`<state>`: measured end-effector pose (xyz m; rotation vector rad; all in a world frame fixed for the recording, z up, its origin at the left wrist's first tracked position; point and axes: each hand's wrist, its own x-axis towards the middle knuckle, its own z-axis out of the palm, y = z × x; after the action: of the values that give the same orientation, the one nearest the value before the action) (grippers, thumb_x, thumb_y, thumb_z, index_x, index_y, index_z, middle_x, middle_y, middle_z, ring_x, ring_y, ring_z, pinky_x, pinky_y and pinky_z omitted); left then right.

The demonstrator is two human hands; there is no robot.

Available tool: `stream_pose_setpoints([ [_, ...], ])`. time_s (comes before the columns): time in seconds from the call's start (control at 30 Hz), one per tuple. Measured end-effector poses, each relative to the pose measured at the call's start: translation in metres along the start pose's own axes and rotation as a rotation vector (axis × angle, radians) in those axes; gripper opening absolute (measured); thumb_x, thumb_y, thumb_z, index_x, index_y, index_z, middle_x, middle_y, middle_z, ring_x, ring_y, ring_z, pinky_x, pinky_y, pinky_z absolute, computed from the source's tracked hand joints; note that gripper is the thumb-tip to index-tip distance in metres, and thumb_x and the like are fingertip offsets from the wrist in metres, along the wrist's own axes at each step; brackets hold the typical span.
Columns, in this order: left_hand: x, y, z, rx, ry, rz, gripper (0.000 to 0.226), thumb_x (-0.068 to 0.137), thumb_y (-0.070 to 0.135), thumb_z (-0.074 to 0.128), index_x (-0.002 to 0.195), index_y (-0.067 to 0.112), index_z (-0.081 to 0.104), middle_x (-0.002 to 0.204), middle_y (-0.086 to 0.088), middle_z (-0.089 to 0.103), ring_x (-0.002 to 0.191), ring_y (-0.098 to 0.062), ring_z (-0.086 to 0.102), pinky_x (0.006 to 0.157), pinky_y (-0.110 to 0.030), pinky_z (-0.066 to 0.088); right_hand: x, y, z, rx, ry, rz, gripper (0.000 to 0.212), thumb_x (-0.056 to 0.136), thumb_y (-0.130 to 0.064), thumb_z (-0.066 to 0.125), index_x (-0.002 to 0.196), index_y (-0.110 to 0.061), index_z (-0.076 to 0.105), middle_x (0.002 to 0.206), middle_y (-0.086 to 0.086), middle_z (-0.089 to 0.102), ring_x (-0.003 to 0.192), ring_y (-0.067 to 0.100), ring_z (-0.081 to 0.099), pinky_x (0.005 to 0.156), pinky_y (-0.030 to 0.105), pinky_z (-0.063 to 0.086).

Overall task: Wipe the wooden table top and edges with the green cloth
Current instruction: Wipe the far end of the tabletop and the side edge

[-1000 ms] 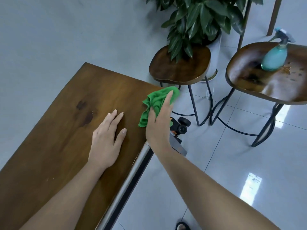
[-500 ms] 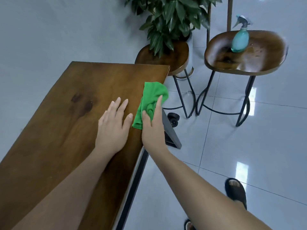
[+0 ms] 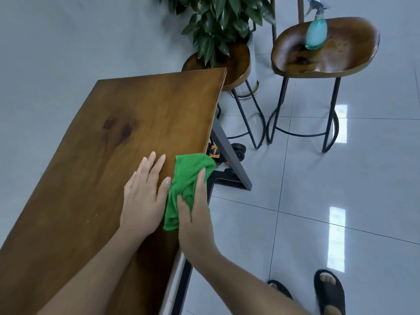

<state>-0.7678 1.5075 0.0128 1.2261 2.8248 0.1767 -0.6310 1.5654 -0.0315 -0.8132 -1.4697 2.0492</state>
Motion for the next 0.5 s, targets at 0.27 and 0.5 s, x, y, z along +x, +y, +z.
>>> stream_pose_setpoints([
  [0.27,0.002,0.001,0.000,-0.008,0.003,-0.021,0.064,0.114,0.062,0.022,0.173,0.039,0.028,0.182,0.017,0.019,0.169,-0.006,0.010,0.133,-0.055,0.020,0.189,-0.052,-0.049,-0.113,0.051,-0.068,0.079,0.119,-0.021,0.044,0.176,-0.038,-0.009,0.186,-0.002,0.011,0.156,0.023,0.042,0.121,0.031,0.034],
  [0.5,0.004,0.000,0.000,-0.006,-0.021,-0.044,0.067,0.112,0.066,0.019,0.174,0.042,0.024,0.182,0.021,0.016,0.169,-0.004,0.009,0.133,-0.051,0.016,0.219,-0.064,-0.059,-0.113,0.056,-0.056,0.079,0.119,-0.025,0.044,0.176,-0.035,-0.010,0.186,-0.002,0.005,0.161,0.025,0.036,0.115,0.027,0.031],
])
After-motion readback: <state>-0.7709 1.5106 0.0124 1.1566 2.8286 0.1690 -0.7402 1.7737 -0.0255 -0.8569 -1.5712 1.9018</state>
